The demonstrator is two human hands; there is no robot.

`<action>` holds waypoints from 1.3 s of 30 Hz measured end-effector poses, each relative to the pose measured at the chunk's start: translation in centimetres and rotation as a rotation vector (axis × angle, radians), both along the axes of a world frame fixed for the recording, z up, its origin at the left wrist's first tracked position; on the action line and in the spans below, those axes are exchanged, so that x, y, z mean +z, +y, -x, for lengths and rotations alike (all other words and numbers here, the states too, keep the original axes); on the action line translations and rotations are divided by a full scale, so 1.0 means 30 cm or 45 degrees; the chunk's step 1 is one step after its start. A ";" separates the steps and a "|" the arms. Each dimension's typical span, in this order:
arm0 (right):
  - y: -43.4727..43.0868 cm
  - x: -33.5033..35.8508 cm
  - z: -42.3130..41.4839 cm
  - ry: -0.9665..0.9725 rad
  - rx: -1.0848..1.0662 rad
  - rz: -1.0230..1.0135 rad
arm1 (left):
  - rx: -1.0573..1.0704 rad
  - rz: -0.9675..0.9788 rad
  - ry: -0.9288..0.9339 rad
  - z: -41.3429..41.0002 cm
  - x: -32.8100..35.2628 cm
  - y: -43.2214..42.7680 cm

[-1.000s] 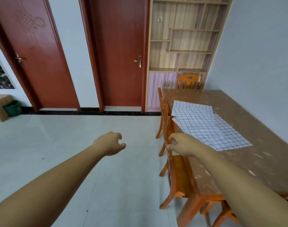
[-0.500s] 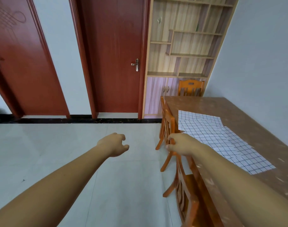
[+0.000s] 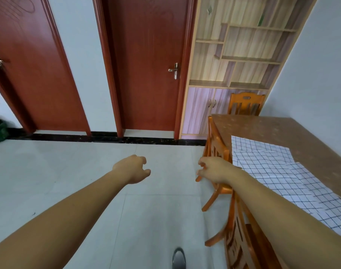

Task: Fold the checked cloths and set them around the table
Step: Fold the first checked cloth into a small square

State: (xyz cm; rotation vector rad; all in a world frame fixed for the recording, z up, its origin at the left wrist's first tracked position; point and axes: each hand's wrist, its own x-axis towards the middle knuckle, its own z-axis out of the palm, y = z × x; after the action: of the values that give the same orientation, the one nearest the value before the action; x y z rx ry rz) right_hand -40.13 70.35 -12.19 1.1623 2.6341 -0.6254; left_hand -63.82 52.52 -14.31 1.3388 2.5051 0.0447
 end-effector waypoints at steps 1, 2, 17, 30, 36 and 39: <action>0.024 -0.008 0.028 0.001 0.012 0.005 | 0.004 0.011 -0.004 0.020 -0.009 0.025; 0.050 -0.016 0.053 0.002 0.019 0.014 | 0.007 0.021 -0.006 0.039 -0.016 0.053; 0.845 -0.054 0.360 0.073 0.044 0.059 | -0.022 0.088 0.047 0.330 0.005 0.892; 1.396 -0.130 0.350 0.104 -0.138 -0.022 | -0.275 0.050 0.060 0.377 -0.014 1.586; 1.590 -0.182 0.382 0.150 -0.264 0.029 | -0.509 0.044 0.017 0.398 -0.085 1.939; 1.702 -0.188 0.389 0.156 -0.369 0.060 | -0.648 0.029 0.015 0.422 -0.105 2.144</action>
State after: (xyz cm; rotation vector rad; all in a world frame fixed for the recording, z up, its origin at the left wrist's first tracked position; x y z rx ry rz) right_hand -51.80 121.40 -17.83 1.5529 2.5520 -0.8292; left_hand -76.48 116.84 -17.46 1.9226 2.0911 -0.1008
